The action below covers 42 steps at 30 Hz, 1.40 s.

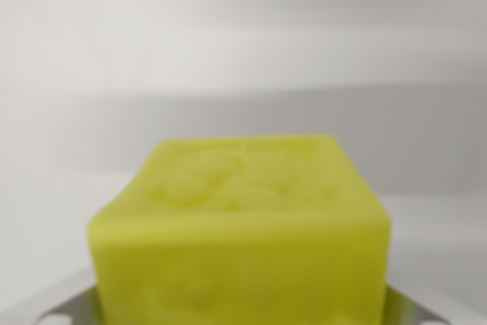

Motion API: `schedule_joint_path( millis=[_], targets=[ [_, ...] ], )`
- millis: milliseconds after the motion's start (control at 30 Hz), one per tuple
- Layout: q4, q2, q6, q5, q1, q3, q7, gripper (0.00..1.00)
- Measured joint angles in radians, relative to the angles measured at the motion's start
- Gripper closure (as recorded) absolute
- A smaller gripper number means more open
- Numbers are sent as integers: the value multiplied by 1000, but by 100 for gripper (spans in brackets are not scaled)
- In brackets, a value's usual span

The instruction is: Pick yellow cube

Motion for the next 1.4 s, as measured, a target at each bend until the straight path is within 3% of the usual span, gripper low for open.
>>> schedule_joint_path(
  millis=[1400],
  targets=[
    [15, -265, -281, -23, -3, 0, 16, 100]
  ],
)
